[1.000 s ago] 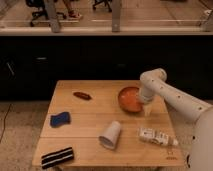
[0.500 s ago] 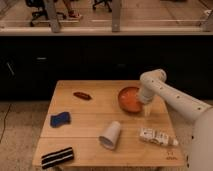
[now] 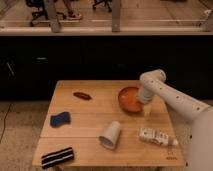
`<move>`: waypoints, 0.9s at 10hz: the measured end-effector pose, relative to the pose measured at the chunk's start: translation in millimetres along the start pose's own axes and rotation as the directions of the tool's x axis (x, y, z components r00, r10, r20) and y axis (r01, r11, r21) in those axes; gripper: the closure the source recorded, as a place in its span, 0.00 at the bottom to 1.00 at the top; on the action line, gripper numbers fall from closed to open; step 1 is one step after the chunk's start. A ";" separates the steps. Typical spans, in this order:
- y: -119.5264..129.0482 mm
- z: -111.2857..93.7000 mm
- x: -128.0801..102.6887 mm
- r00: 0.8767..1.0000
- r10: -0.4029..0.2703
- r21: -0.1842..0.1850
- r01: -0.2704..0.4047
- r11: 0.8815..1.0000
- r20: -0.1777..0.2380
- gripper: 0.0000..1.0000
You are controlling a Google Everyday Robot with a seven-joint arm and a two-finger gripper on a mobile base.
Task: Pick up the ceramic bowl
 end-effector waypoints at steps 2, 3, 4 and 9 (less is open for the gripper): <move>-1.1 2.0 0.5 1.000 -0.004 0.001 0.004 1.000 -0.001 0.31; -2.0 2.5 0.7 1.000 -0.006 0.003 0.006 1.000 -0.001 0.36; -2.2 3.0 0.8 1.000 -0.008 0.003 0.008 1.000 -0.001 0.43; -5.8 4.8 0.7 1.000 -0.020 0.005 0.020 1.000 0.005 0.94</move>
